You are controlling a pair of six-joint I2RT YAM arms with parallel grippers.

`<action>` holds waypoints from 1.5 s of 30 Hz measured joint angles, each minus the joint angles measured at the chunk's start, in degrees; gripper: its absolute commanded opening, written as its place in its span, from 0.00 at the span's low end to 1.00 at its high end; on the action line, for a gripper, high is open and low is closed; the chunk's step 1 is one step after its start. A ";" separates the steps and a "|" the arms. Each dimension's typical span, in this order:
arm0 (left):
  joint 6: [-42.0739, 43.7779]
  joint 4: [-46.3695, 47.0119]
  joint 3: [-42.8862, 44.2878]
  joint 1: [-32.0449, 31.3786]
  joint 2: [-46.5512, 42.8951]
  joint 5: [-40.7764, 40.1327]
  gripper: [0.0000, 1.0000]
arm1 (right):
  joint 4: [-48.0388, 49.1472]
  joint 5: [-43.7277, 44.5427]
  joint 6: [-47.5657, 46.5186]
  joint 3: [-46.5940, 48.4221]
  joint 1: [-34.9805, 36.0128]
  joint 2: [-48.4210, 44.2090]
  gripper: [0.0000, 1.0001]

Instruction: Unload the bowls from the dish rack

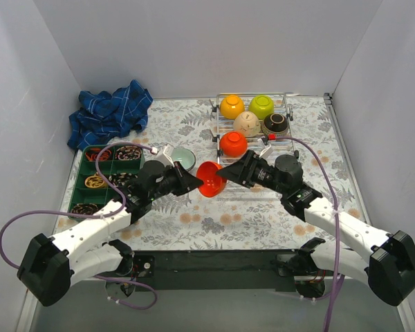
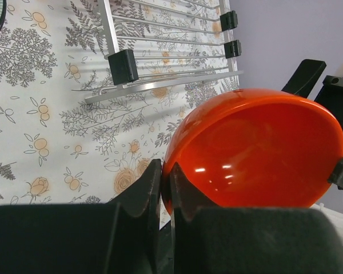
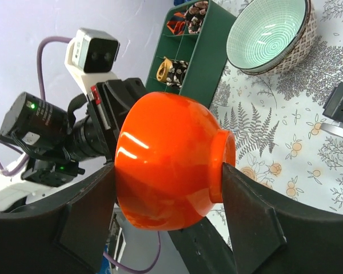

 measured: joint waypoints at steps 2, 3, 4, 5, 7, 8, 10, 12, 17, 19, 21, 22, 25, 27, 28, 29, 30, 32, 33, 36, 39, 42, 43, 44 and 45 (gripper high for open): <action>-0.02 0.17 -0.31 -0.20 -0.26 0.15 0.00 | 1.07 -0.20 0.92 -0.44 -0.59 0.31 0.71; 0.02 0.00 -0.31 -0.17 -0.33 0.07 0.00 | 1.33 -0.31 1.11 -0.63 -0.57 0.31 0.77; 0.04 -0.35 -0.31 -0.20 -0.48 -0.02 0.00 | 1.53 -0.37 1.18 -0.76 -0.61 0.31 0.92; 0.11 -0.79 -0.26 -0.24 -0.68 -0.20 0.00 | 1.92 -0.55 1.27 -1.01 -0.74 0.31 0.94; 0.52 -3.10 0.09 -0.39 -1.20 -1.55 0.00 | 2.38 -1.14 1.14 -1.51 -1.05 0.26 0.97; 0.83 -5.05 0.35 -0.31 -1.42 -2.75 0.00 | 2.29 -1.49 0.98 -1.55 -1.31 0.22 0.97; 1.55 -9.44 0.90 -0.15 -1.66 -5.92 0.00 | 2.08 -2.05 0.33 -1.55 -2.08 0.07 0.98; 2.19 -14.10 1.60 -0.04 -1.70 -8.59 0.00 | 0.74 -2.12 -1.31 -1.51 -2.73 -0.26 0.98; 3.91 -24.52 3.80 -0.04 -1.68 -15.04 0.00 | -7.45 -1.40 -7.43 0.90 -4.07 -0.39 0.98; 4.42 -27.36 4.39 -0.04 -1.55 -16.96 0.00 | -11.10 -0.55 -10.49 2.84 -4.28 -0.35 0.98; 5.05 -30.27 5.16 -0.02 -0.66 -18.97 0.00 | -14.29 0.24 -13.31 5.09 -4.46 -0.02 0.98; 5.44 -31.41 5.62 0.04 0.31 -19.74 0.00 | -15.69 0.83 -14.58 6.19 -4.50 0.31 0.98; 6.60 -33.57 6.73 0.81 4.20 -21.00 0.00 | -19.19 2.32 -17.62 8.76 -4.79 1.68 0.98; 7.32 -34.62 7.21 1.68 7.08 -21.29 0.00 | -21.03 3.06 -19.04 9.73 -5.05 2.80 0.98; 7.69 -35.08 7.34 2.19 8.39 -21.44 0.00 | -22.08 3.41 -19.78 10.21 -5.22 3.54 0.98; 8.04 -35.34 7.45 2.75 9.60 -21.57 0.00 | -22.86 3.69 -20.46 10.60 -5.44 4.33 0.98; 8.37 -35.50 7.54 3.19 10.40 -21.62 0.00 | -23.74 4.00 -21.03 11.04 -5.64 5.16 0.98; 9.09 -36.09 8.04 4.39 11.98 -21.64 0.00 | -25.16 4.37 -22.01 11.72 -6.14 6.62 0.98; 9.40 -36.35 8.39 4.98 12.57 -21.59 0.00 | -25.70 4.46 -22.36 12.02 -6.38 7.28 0.98; 10.27 -36.41 9.49 6.58 13.75 -21.31 0.07 | -26.69 4.87 -23.26 13.00 -7.10 8.90 0.97; 10.93 -36.50 9.84 7.52 14.25 -20.87 0.23 | -27.32 5.62 -23.45 14.38 -8.02 10.58 0.97; 11.23 -36.52 9.99 7.61 14.12 -20.09 0.39 | -27.76 6.14 -23.47 16.61 -9.25 13.22 0.98; 11.23 -36.59 10.03 7.61 13.97 -19.91 0.42 | -27.76 6.38 -23.47 17.44 -9.75 14.32 0.98; 11.32 -36.74 10.10 7.61 13.68 -19.69 0.47 | -27.85 6.60 -23.47 18.18 -10.16 15.19 0.98; 11.43 -36.98 10.21 7.61 13.22 -19.43 0.51 | -27.87 6.88 -23.47 19.10 -10.69 16.33 0.98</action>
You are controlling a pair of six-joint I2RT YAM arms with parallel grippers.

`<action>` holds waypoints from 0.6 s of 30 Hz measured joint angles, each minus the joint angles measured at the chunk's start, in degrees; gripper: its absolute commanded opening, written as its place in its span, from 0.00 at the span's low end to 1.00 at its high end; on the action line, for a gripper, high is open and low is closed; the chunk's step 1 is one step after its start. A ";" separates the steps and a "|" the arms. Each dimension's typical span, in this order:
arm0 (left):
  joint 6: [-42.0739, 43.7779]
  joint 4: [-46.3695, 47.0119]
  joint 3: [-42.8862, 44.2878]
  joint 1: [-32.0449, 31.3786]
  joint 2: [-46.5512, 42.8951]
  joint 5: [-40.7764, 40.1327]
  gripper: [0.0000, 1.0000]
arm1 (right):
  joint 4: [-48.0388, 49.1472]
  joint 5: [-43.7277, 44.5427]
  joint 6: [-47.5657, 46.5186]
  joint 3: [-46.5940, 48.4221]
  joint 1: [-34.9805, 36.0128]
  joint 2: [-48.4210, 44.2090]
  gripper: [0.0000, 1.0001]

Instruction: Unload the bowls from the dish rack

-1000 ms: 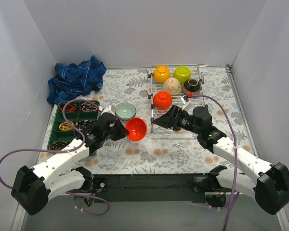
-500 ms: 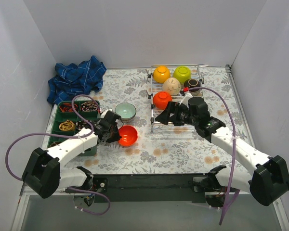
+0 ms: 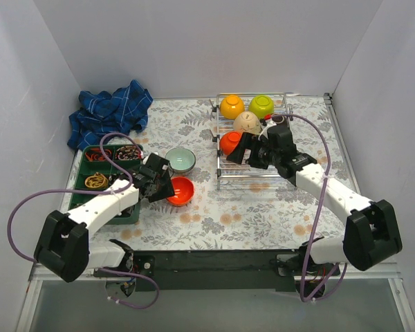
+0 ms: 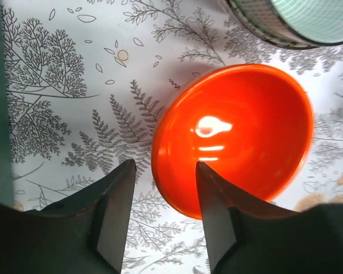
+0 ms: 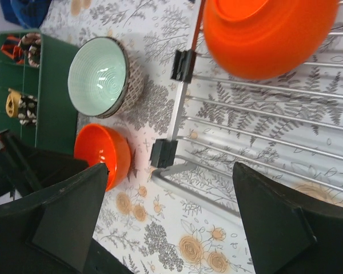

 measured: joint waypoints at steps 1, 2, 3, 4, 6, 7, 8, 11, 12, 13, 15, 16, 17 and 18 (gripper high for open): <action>-0.02 -0.31 0.17 0.00 -0.57 0.22 0.59 | 0.11 0.28 0.11 0.83 -0.63 1.11 0.98; 0.15 -0.79 0.50 0.00 -1.25 0.37 0.62 | 0.13 0.52 0.28 1.66 -1.40 2.29 0.98; 0.31 -1.29 0.94 0.00 -2.01 0.50 0.66 | 0.17 0.74 0.35 2.08 -1.95 3.08 0.98; 0.26 -1.68 1.36 0.00 -2.73 0.61 0.77 | 0.13 0.83 0.48 2.64 -2.75 4.07 0.98; 0.59 -2.80 2.71 0.00 -4.52 0.68 0.87 | 0.15 0.96 0.63 3.98 -4.28 6.47 0.98; 0.44 -3.43 3.63 0.00 -5.66 0.72 0.92 | 0.20 0.85 0.74 4.92 -5.31 8.02 0.98; 0.44 -3.87 4.24 0.00 -6.60 0.70 0.98 | 0.28 0.79 0.79 5.49 -5.97 9.11 0.98; 0.52 -5.27 6.05 0.00 -10.60 0.68 0.98 | 0.68 -0.07 1.33 7.06 -8.35 13.00 0.98; 0.52 -5.77 6.45 0.00 -11.98 0.61 0.98 | 0.81 -0.37 1.57 7.43 -8.94 14.16 0.98; 0.57 -6.23 6.84 0.00 -13.20 0.55 0.98 | 1.03 -0.61 1.77 7.69 -9.42 14.99 0.98; 0.61 -7.30 7.58 0.00 -15.23 0.31 0.98 | 1.75 -1.55 2.25 8.44 -10.56 17.11 0.98; 0.61 -7.76 7.85 0.00 -16.13 0.09 0.98 | 2.12 -1.92 2.51 8.79 -10.95 18.03 0.98; 0.61 -8.31 8.07 0.00 -16.79 -0.07 0.98 | 2.40 -2.34 2.89 9.03 -11.23 18.84 0.98; 0.61 -8.76 8.17 0.00 -17.31 -0.33 0.98 | 3.02 -2.84 3.26 9.25 -11.47 19.54 0.98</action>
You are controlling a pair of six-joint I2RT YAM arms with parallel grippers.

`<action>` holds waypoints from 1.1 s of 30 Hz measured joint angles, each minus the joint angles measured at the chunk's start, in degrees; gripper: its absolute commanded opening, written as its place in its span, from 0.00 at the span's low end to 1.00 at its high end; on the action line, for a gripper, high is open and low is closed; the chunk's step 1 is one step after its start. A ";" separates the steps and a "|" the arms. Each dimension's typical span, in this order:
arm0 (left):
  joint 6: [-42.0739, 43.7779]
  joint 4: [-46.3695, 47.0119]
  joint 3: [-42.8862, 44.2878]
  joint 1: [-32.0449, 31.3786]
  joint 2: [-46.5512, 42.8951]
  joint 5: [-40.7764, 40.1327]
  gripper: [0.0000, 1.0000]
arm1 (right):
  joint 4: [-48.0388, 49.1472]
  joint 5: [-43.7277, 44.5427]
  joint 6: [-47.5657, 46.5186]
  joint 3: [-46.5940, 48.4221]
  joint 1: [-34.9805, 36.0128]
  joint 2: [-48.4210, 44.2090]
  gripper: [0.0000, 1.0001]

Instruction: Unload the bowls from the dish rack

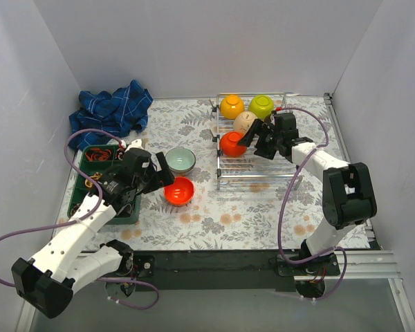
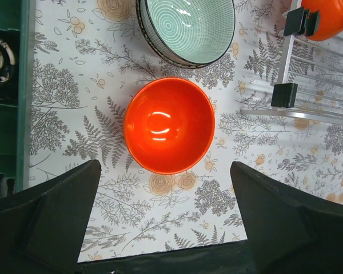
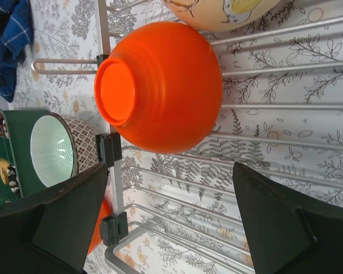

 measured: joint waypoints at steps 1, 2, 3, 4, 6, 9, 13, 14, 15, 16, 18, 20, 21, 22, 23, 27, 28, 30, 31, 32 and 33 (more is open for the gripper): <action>0.00 -0.48 0.09 0.00 -0.48 -0.26 0.98 | 0.44 -0.46 0.22 0.33 -0.26 0.66 0.98; -0.02 -0.87 0.17 0.00 -0.76 -0.46 0.98 | 0.85 -0.85 0.44 0.61 -0.39 1.22 0.98; -0.02 -1.42 0.20 0.00 -1.16 -0.70 0.98 | 1.75 -1.55 0.94 1.05 -0.68 2.03 0.98; -0.04 -1.79 0.20 0.00 -1.38 -0.90 0.98 | 2.34 -1.88 1.38 1.27 -0.76 2.51 0.98; -0.04 -2.78 0.20 0.00 -1.75 -1.46 0.98 | 4.04 -2.95 2.23 1.57 -1.09 3.61 0.98; -0.07 -3.63 0.20 0.00 -1.92 -1.92 0.98 | 5.51 -3.74 3.41 1.92 -1.29 4.70 0.98; -0.24 -4.59 0.20 0.00 -2.27 -2.12 0.98 | 7.37 -4.50 4.85 3.04 -1.42 7.13 0.97; -0.26 -4.68 0.20 0.00 -2.40 -2.14 0.98 | 7.67 -4.59 5.14 3.21 -1.42 7.78 0.97; -0.26 -4.79 0.20 0.00 -2.60 -2.14 0.98 | 7.74 -4.66 5.46 3.45 -1.42 8.35 0.97; -0.31 -4.92 0.20 0.00 -2.82 -2.14 0.98 | 7.91 -4.68 5.68 3.61 -1.42 8.79 0.96; -0.48 -5.18 0.20 0.00 -3.13 -2.14 0.98 | 8.20 -4.87 6.10 4.09 -1.42 10.05 0.96; -0.68 -5.51 0.20 0.00 -3.34 -2.14 0.98 | 8.79 -4.96 6.51 4.20 -1.42 11.21 0.96; -0.79 -5.64 0.20 0.00 -3.45 -2.14 0.98 | 9.18 -5.29 6.78 4.20 -1.44 11.45 0.95; -0.92 -5.75 0.20 0.00 -3.56 -2.14 0.98 | 9.25 -5.51 6.99 4.20 -1.53 11.47 0.95; -1.05 -5.81 0.20 0.00 -3.63 -2.14 0.98 | 9.31 -5.55 7.13 4.20 -1.62 11.47 0.93; -1.38 -5.90 0.20 0.00 -4.22 -2.14 0.98 | 10.93 -6.19 7.85 3.28 -1.88 11.50 0.82; -1.49 -5.92 0.20 0.00 -4.33 -2.14 0.98 | 11.65 -6.49 8.04 2.84 -1.97 11.50 0.79; -1.57 -5.95 0.20 0.00 -4.50 -2.12 0.98 | 13.11 -7.17 8.46 2.03 -2.14 11.50 0.68; -1.64 -5.95 0.20 0.00 -4.55 -2.12 0.98 | 13.75 -7.61 8.74 1.62 -2.21 11.47 0.65; -1.70 -5.97 0.20 0.00 -4.59 -2.12 0.98 | 14.32 -8.02 8.94 1.29 -2.38 11.47 0.61; -1.73 -5.97 0.20 0.00 -4.63 -2.12 0.98 | 14.93 -8.46 9.18 0.94 -2.58 11.41 0.53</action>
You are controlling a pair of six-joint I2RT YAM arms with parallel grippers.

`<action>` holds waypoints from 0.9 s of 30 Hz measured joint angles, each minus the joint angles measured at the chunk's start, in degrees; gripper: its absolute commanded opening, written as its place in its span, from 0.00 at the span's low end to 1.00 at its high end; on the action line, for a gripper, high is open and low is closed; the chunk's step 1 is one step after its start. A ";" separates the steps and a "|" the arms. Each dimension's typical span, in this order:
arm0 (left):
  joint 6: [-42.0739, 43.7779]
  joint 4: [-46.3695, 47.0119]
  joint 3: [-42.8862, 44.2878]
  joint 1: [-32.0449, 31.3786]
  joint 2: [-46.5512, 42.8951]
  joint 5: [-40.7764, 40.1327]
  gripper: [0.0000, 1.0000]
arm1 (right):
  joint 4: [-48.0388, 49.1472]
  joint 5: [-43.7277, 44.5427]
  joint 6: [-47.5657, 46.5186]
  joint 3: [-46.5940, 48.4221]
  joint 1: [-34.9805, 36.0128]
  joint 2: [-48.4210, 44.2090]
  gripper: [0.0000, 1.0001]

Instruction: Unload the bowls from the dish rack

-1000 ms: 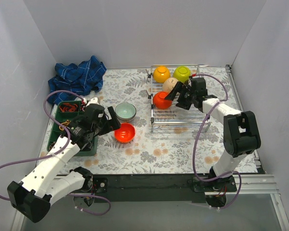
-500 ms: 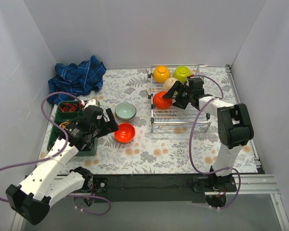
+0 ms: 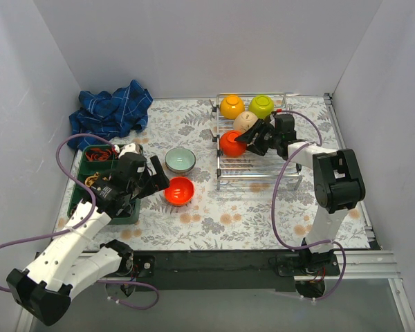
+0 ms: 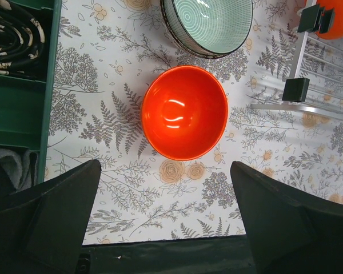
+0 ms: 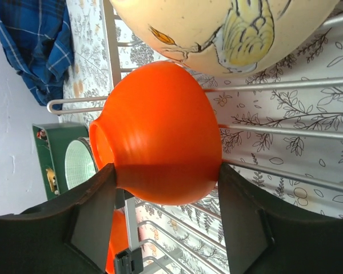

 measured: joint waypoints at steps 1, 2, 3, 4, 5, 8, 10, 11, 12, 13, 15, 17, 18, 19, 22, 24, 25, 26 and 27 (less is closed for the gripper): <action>0.00 0.00 0.00 0.00 0.00 0.00 0.98 | 0.70 -0.15 0.04 -0.20 -0.17 -0.11 0.49; -0.02 0.00 0.00 0.00 -0.04 0.02 0.98 | 1.05 -0.22 -0.11 -0.31 -0.22 -0.31 0.46; -0.02 0.00 0.00 0.00 -0.09 0.02 0.98 | 1.38 -0.17 -0.31 -0.76 -0.24 -0.72 0.40; 0.00 0.00 0.00 0.00 -0.13 0.02 0.98 | 1.31 -0.15 -0.55 -1.16 -0.24 -1.18 0.38; 0.00 0.00 0.00 0.00 -0.15 0.02 0.98 | 1.44 -0.22 -0.94 -1.66 -0.24 -1.68 0.34; -0.02 0.04 0.00 0.00 -0.31 0.04 0.98 | 0.85 0.09 -2.62 -2.84 -0.24 -3.76 0.19; -0.02 0.13 0.00 0.00 -0.33 0.09 0.98 | -0.26 0.31 -4.20 -3.63 -0.24 -5.92 0.16; -0.02 0.22 0.00 0.00 -0.33 0.15 0.98 | -1.05 0.44 -4.94 -3.67 -0.24 -6.84 0.16; -0.02 0.31 0.00 0.00 -0.33 0.26 0.98 | -1.68 0.59 -5.97 -3.67 -0.24 -7.98 0.16; -0.02 0.35 0.00 0.00 -0.33 0.35 0.98 | -2.14 0.70 -6.80 -3.67 -0.24 -9.11 0.16; 0.00 0.66 0.00 0.00 -0.33 0.57 0.98 | -3.34 1.01 -9.25 -3.67 -0.24 -11.76 0.16; 0.00 0.87 0.00 0.00 -0.31 0.94 0.98 | -4.87 1.38 -12.02 -3.67 -0.24 -14.51 0.16; 0.00 1.09 0.00 0.00 -0.31 1.16 0.98 | -5.92 1.68 -13.79 -3.67 -0.24 -15.93 0.15; 0.00 1.31 0.00 0.00 -0.28 1.38 0.98 | -6.95 1.99 -15.47 -3.67 -0.22 -17.40 0.16; 0.00 1.92 0.00 0.00 -0.02 2.05 0.98 | -10.49 4.24 -21.35 -3.67 0.33 -22.51 0.16; -0.04 2.23 0.02 0.00 0.31 2.67 0.98 | -12.37 7.21 -25.64 -4.46 1.22 -26.77 0.16; -0.09 2.40 0.02 0.00 0.57 3.02 0.98 | -13.53 8.59 -28.00 -5.05 1.97 -29.24 0.16; -0.24 2.62 0.11 0.00 0.94 3.50 0.98 | -14.12 9.97 -29.88 -5.53 2.84 -31.28 0.16; -0.37 2.82 0.33 0.00 1.42 4.00 0.98 | -14.82 12.41 -32.28 -6.32 4.31 -33.66 0.16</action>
